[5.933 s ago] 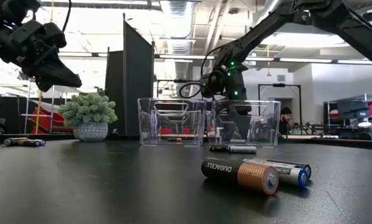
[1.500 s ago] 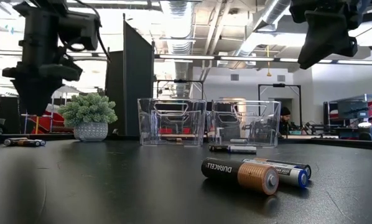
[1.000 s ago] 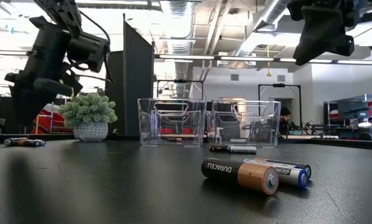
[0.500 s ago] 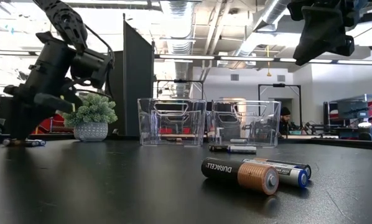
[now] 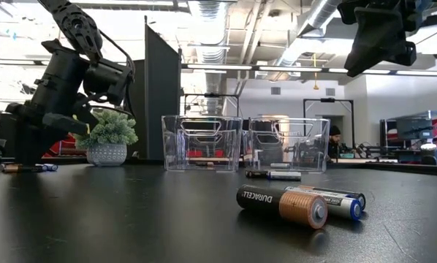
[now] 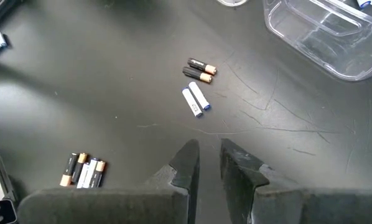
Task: Sort batteries
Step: Put the large black battery into the left transparent bin
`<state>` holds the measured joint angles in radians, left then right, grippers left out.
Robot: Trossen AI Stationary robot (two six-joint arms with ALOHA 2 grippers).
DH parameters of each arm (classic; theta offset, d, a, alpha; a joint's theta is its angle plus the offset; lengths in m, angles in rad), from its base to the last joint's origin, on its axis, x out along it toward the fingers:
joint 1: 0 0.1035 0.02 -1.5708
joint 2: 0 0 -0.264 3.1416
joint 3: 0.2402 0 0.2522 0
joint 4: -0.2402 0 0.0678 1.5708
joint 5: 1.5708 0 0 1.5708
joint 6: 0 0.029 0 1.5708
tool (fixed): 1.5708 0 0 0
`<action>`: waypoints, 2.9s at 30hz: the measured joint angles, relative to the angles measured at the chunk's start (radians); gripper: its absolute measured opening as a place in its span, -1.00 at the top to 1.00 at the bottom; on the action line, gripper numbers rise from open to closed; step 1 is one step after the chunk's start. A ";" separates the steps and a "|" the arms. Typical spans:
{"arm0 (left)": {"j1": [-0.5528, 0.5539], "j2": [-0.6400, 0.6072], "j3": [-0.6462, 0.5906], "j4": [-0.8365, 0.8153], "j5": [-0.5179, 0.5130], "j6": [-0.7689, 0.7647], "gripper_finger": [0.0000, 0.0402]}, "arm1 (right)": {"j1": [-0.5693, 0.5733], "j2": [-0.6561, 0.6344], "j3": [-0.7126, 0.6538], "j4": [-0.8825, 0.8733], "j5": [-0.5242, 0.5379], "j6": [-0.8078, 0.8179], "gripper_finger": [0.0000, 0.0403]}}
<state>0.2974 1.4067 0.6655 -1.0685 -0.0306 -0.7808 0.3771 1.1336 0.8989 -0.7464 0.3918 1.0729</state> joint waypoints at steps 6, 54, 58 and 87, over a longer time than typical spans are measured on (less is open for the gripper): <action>0.000 0.000 -0.002 0.006 -0.003 0.000 0.31 | 0.000 0.000 0.000 0.012 0.000 0.000 0.60; 0.000 0.002 -0.016 -0.070 0.009 -0.032 0.70 | 0.000 0.000 0.000 0.044 0.000 -0.008 0.59; 0.000 -0.006 -0.016 -0.069 0.020 -0.037 0.70 | 0.000 0.000 0.000 0.044 0.000 -0.009 0.59; 0.024 -0.278 0.394 0.466 0.078 0.215 0.69 | 0.000 0.000 0.000 0.044 0.000 -0.008 0.59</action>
<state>0.3218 1.1292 1.0598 -0.6022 0.0471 -0.5655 0.3775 1.1336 0.8992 -0.7021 0.3920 1.0645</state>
